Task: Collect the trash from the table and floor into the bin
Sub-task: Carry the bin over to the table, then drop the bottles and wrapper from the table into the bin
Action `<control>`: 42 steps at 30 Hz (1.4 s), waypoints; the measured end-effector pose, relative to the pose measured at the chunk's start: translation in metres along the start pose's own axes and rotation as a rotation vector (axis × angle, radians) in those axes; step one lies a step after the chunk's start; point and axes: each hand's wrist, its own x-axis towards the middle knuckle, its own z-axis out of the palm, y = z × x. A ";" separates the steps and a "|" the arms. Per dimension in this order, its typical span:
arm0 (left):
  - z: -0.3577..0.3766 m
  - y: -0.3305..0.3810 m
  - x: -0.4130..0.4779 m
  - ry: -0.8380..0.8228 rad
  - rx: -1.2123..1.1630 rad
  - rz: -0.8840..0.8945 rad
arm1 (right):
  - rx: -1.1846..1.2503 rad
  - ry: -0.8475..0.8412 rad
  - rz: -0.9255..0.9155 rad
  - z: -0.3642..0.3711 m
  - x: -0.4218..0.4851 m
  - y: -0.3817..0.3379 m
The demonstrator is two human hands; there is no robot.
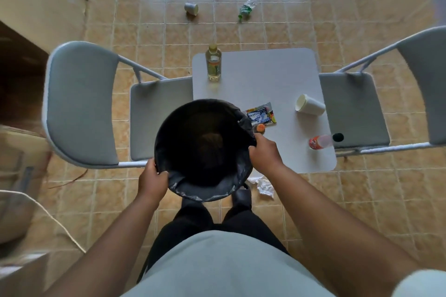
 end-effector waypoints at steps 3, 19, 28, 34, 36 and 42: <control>0.014 0.004 -0.005 0.042 -0.012 -0.027 | -0.007 -0.011 -0.060 -0.009 0.015 0.006; 0.061 -0.004 -0.005 0.331 0.329 0.362 | -0.369 0.113 -0.227 -0.020 0.113 0.057; 0.062 -0.009 -0.002 0.350 0.407 0.428 | -0.536 0.133 -0.377 0.004 0.128 0.074; 0.059 -0.006 -0.004 0.326 0.428 0.421 | -0.241 0.471 -0.500 -0.032 0.098 0.060; 0.059 -0.006 -0.003 0.324 0.434 0.417 | -0.134 0.628 -0.603 -0.055 0.074 0.040; 0.060 -0.006 -0.002 0.318 0.440 0.396 | 0.065 0.801 -0.948 -0.091 0.007 -0.033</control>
